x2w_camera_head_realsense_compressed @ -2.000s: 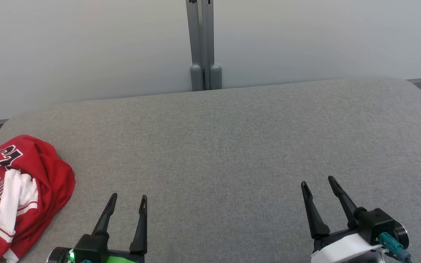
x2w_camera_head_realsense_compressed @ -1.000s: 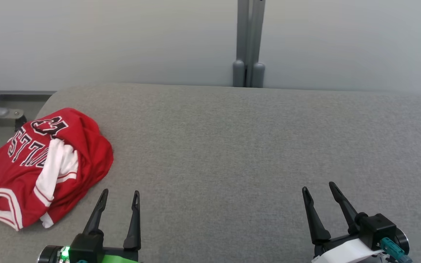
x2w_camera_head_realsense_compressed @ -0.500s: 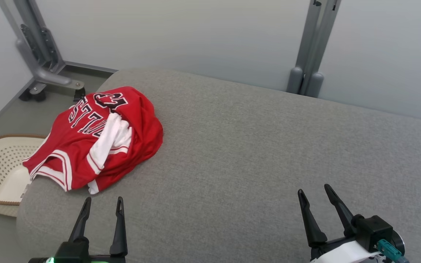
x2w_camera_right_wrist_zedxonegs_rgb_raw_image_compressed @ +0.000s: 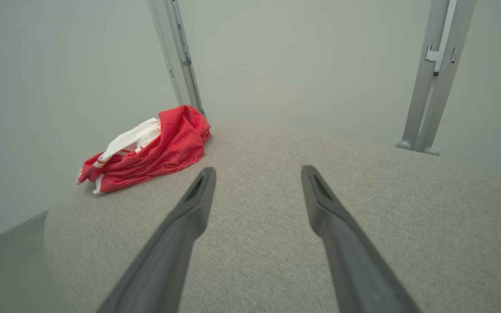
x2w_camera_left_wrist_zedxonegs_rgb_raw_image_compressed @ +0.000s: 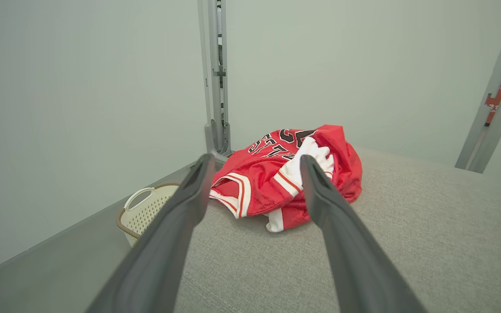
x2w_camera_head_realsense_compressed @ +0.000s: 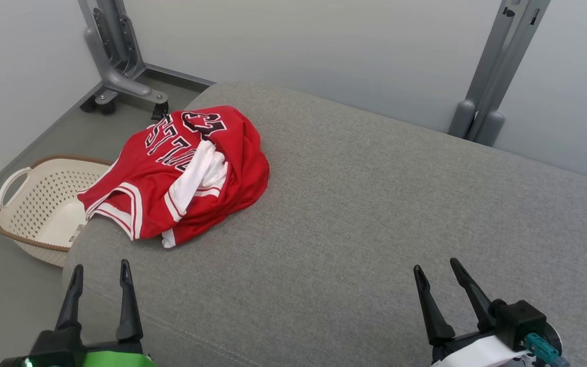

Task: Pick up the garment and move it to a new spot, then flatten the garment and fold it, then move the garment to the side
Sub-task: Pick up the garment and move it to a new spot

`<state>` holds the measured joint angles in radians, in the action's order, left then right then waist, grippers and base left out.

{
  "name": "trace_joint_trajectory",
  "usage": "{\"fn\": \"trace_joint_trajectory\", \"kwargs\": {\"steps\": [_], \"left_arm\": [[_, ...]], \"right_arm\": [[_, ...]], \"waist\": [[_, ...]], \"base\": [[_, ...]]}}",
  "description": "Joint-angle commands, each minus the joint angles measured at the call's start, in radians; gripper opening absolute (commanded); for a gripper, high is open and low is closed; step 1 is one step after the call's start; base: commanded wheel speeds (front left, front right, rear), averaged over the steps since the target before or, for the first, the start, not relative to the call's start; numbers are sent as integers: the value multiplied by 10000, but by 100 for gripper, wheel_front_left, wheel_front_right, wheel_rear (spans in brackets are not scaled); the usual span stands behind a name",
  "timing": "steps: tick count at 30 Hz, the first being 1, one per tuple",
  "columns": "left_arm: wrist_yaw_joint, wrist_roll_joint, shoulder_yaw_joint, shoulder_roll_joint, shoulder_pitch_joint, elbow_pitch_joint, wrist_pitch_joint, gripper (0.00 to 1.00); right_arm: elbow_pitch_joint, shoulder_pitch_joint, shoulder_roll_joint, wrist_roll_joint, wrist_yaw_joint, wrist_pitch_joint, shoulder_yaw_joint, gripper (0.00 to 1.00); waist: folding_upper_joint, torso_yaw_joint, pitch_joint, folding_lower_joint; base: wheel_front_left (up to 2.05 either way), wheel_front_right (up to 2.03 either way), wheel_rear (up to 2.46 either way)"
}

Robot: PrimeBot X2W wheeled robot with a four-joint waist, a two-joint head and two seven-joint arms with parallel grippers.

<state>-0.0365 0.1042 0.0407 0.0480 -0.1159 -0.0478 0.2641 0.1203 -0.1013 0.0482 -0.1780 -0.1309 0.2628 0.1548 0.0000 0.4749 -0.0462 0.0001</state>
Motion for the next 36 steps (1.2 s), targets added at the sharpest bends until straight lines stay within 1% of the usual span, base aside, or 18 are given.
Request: {"fn": "trace_joint_trajectory", "kwargs": {"steps": [1, 4, 6, 9, 12, 14, 15, 17, 19, 21, 25, 29, 31, 34, 36], "left_arm": [[-79, 143, 203, 47, 266, -7, 5, 100], [-353, 119, 519, 133, 752, -118, 5, 100], [-533, 183, 697, 236, 1273, -199, 5, 100], [-783, 444, 699, 439, 2348, -652, 6, 100], [-866, 629, 640, 729, 3560, -1438, 5, 100], [-894, 792, 511, 973, 4489, -2555, -237, 100], [-907, 845, 442, 1176, 5098, -3097, -504, 100], [-924, 1038, 373, 1406, 6149, -4112, -1113, 100], [-935, 1258, 368, 1569, 7062, -5161, -1797, 100], [-931, 1590, 377, 1650, 7964, -6004, -2193, 100], [-944, 2056, 218, 1848, 9252, -7832, -2896, 100], [-941, 2307, -397, 2116, 10031, -9180, -3301, 100], [-942, 2375, -632, 2133, 10199, -9778, -3488, 100], [-942, 2407, -755, 2302, 10407, -10564, -3488, 100], [-932, 2462, -752, 2275, 10443, -11019, -3381, 100]], "right_arm": [[38, -108, 37, -81, 3, 31, -52, 100], [103, -212, 40, -94, 3, 31, -86, 100], [85, -102, 39, 69, 3, 31, -82, 100], [66, 219, 44, 414, 3, 31, -155, 100], [15, 506, 56, 769, 3, 31, -219, 100], [-63, 744, 209, 946, 6, 31, -278, 100], [-111, 860, 275, 1002, 6, 31, -274, 100], [-182, 1047, 412, 1069, 6, 31, -285, 100], [-268, 1257, 571, 1114, 6, 31, -305, 100], [-373, 1413, 695, 1167, 6, 31, -330, 100], [-555, 1633, 879, 1280, 6, 31, -335, 100], [-704, 1905, 1041, 1318, 8, 31, -335, 100], [-793, 2004, 1090, 1339, 6, 31, -353, 100], [-916, 2232, 1153, 1385, 6, 31, -352, 100], [-1013, 2341, 1160, 1394, 8, 31, -418, 100]], "waist": [[0, 63, 71, -1], [0, 114, 170, -1], [0, 44, 507, -1], [0, -97, 1124, -1], [0, -251, 1701, -1], [0, -353, 2111, -1], [0, -424, 2364, -1], [0, -542, 2762, -1], [0, -663, 3127, -1], [0, -761, 3459, -1], [0, -949, 3979, -1], [0, -1173, 4404, -1], [0, -1264, 4590, -1], [0, -1422, 4880, -1], [0, -1487, 5069, -1]], "base": [[0, 0, 0], [0, 0, 0], [0, 0, 0], [0, 0, 0], [0, 0, 0], [0, 0, 0], [0, 0, 0], [0, 0, 0], [0, 0, 0], [0, 0, 0], [0, 0, 0], [0, 0, 0], [0, 0, 0], [0, 0, 0], [0, 0, 0]]}}
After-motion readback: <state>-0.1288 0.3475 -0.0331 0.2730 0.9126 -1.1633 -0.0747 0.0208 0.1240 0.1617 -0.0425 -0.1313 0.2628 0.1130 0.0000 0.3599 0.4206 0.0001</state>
